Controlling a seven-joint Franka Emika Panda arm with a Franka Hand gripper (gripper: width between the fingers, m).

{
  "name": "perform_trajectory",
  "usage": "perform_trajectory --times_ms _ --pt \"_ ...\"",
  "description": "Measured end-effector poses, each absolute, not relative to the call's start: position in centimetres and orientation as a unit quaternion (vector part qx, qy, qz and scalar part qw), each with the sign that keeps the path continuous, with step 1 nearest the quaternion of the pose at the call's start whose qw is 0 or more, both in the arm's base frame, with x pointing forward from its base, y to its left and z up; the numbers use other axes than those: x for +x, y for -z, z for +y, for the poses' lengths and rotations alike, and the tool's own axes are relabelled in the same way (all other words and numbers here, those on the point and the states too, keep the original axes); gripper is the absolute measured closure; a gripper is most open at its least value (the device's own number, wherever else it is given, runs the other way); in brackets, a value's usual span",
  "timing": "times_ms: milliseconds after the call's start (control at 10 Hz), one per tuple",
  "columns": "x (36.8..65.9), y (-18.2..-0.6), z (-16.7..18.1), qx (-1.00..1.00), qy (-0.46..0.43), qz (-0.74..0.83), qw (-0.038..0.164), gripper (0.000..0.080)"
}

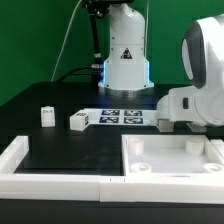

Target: Assemble one leg

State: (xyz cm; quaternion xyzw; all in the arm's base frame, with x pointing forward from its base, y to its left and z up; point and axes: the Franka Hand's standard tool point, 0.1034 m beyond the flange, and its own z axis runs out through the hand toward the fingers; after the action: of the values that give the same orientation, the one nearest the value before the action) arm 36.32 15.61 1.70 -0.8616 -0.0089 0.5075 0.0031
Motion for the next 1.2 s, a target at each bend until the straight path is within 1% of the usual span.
perform_trajectory --times_ms 200,300,400,500,700,800,900,1000,1100,1200 --pt "37.7 -5.5 15.0 -0.864 -0.504 -0.009 0.002 0.0512" --pt "38.6 -7.1 14.6 -0.869 -0.494 -0.013 0.008 0.0511" --pt "39.0 -7.7 14.4 -0.872 -0.489 -0.017 0.013 0.0511" --pt "39.1 -7.2 14.6 -0.878 -0.478 -0.017 0.014 0.0511" --pt "39.8 -7.0 14.8 -0.893 -0.449 -0.015 0.017 0.0511" --pt "40.5 -6.7 14.9 -0.917 -0.399 -0.011 0.02 0.0511" --pt "40.8 -6.8 14.9 -0.939 -0.342 -0.008 0.023 0.0511" --pt "40.8 -6.9 14.8 -0.957 -0.29 -0.006 0.024 0.0511" --pt "41.4 -7.5 14.2 -0.967 -0.252 -0.013 0.029 0.0511" --pt "42.7 -8.6 13.8 -0.98 -0.196 -0.012 0.032 0.0511"
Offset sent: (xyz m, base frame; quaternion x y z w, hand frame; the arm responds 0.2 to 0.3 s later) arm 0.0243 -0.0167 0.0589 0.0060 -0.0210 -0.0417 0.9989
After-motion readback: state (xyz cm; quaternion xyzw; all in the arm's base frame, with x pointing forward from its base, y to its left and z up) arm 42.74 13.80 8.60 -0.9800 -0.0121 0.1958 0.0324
